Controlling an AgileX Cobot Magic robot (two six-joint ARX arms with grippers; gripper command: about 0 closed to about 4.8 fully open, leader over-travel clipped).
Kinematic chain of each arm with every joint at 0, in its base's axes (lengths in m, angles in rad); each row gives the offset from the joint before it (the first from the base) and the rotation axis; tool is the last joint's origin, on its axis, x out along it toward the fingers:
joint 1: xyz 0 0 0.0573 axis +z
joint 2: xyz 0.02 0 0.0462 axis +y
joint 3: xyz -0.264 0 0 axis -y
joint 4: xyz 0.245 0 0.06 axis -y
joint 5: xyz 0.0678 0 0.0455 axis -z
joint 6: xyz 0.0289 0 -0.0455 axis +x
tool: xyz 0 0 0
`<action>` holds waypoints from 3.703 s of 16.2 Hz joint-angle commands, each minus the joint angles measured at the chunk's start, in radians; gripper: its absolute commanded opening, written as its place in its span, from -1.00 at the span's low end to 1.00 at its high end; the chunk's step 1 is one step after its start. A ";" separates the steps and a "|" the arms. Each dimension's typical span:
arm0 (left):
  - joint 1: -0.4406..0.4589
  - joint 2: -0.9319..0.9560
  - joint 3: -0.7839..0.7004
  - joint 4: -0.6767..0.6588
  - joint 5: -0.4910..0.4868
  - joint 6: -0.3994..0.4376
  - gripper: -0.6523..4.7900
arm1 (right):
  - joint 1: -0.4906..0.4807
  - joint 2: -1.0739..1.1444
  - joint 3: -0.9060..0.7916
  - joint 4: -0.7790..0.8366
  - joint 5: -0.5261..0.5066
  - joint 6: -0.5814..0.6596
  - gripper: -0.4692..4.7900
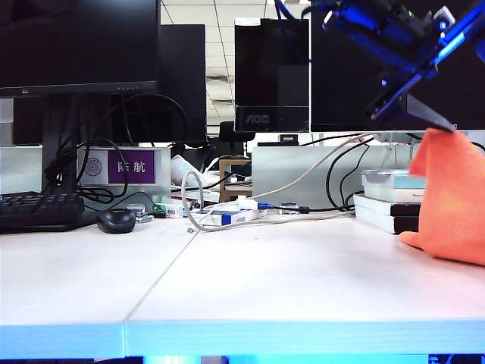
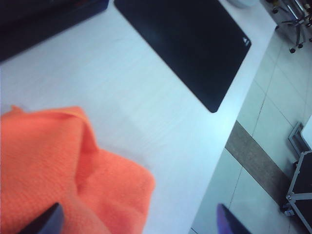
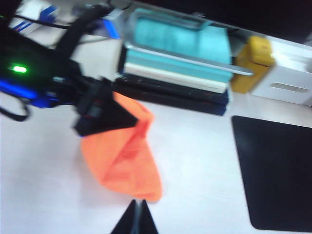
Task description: Wipe the table from left to right using the rag.
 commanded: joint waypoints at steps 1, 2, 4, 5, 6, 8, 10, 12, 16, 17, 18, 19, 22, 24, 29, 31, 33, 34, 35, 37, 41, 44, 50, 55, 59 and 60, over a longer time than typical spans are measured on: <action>-0.002 -0.008 0.005 -0.007 0.009 0.008 0.74 | 0.002 -0.104 -0.097 0.109 0.013 -0.057 -0.84; -0.002 -0.008 0.005 -0.009 0.009 0.008 0.74 | 0.002 -0.146 -0.150 0.160 -0.001 -0.076 -0.84; -0.001 -0.008 0.005 -0.013 0.008 0.009 0.74 | 0.002 -0.245 -0.312 0.312 -0.074 -0.090 -0.84; -0.001 -0.008 0.005 -0.017 0.008 0.010 0.74 | 0.002 -0.285 -0.393 0.390 -0.080 -0.090 -0.84; -0.001 -0.008 0.005 -0.022 0.008 0.013 0.74 | 0.002 -0.317 -0.463 0.463 -0.078 -0.089 -0.84; -0.001 -0.008 0.005 -0.035 0.008 0.034 0.74 | 0.002 -0.382 -0.612 0.636 -0.046 -0.090 -0.84; 0.000 -0.008 0.005 -0.055 0.007 0.039 0.74 | 0.001 -0.430 -0.748 0.784 0.020 -0.090 -0.84; 0.000 -0.008 0.005 -0.070 0.005 0.062 0.74 | -0.001 -0.455 -0.856 0.877 0.054 -0.093 -0.84; 0.005 -0.008 0.006 -0.086 0.011 0.080 0.74 | -0.007 -0.464 -0.990 0.996 0.072 -0.093 -0.84; 0.006 -0.008 0.008 -0.099 0.012 0.090 0.74 | -0.025 -0.463 -1.027 1.025 0.074 -0.093 -0.84; 0.007 -0.009 0.008 -0.110 0.013 0.106 0.74 | -0.052 -0.464 -1.059 1.050 0.062 -0.093 -0.83; 0.009 -0.009 0.008 -0.116 0.013 0.114 0.74 | -0.074 -0.463 -1.078 1.069 0.043 -0.093 -0.82; 0.016 -0.010 0.008 -0.143 0.015 0.126 0.74 | -0.189 -0.461 -1.150 1.190 -0.132 -0.105 -0.55; 0.019 -0.010 0.008 -0.145 0.016 0.128 0.74 | -0.285 -0.460 -1.201 1.310 -0.278 -0.220 -0.44; 0.019 -0.010 0.008 -0.145 0.050 0.128 0.74 | -0.513 -0.459 -1.276 1.419 -0.574 -0.280 -0.06; 0.019 -0.010 0.009 -0.144 0.050 0.127 0.74 | -0.555 -0.451 -1.276 1.443 -0.620 -0.280 0.04; 0.019 -0.010 0.009 -0.144 0.057 0.127 0.74 | -0.567 -0.403 -1.273 1.554 -0.664 -0.280 0.03; 0.019 -0.010 0.009 -0.144 0.057 0.127 0.74 | -0.567 -0.371 -1.268 1.571 -0.674 -0.280 0.03; 0.019 -0.010 0.009 -0.144 0.057 0.127 0.74 | -0.567 -0.341 -1.262 1.568 -0.674 -0.281 0.03; 0.019 -0.010 0.010 -0.145 0.057 0.126 0.74 | -0.567 -0.208 -1.243 1.635 -0.674 -0.281 0.03; 0.019 -0.010 0.011 -0.144 0.079 0.120 0.74 | -0.568 0.070 -1.213 1.874 -0.674 -0.280 0.02; 0.019 -0.010 0.011 -0.144 0.080 0.119 0.74 | -0.568 0.293 -1.208 2.102 -0.674 -0.268 -0.11; 0.026 -0.010 0.011 -0.143 0.083 0.117 0.74 | -0.571 0.383 -1.207 2.123 -0.645 -0.269 -0.83; 0.043 -0.037 0.011 -0.136 0.084 0.111 0.74 | -0.571 0.398 -1.207 2.056 -0.645 -0.269 -0.83; 0.049 -0.042 0.011 -0.135 0.123 0.076 0.74 | -0.570 0.399 -1.198 2.146 -0.644 -0.276 0.80; 0.049 -0.042 0.011 -0.128 0.123 0.081 0.74 | -0.570 0.399 -1.197 2.149 -0.647 -0.276 0.80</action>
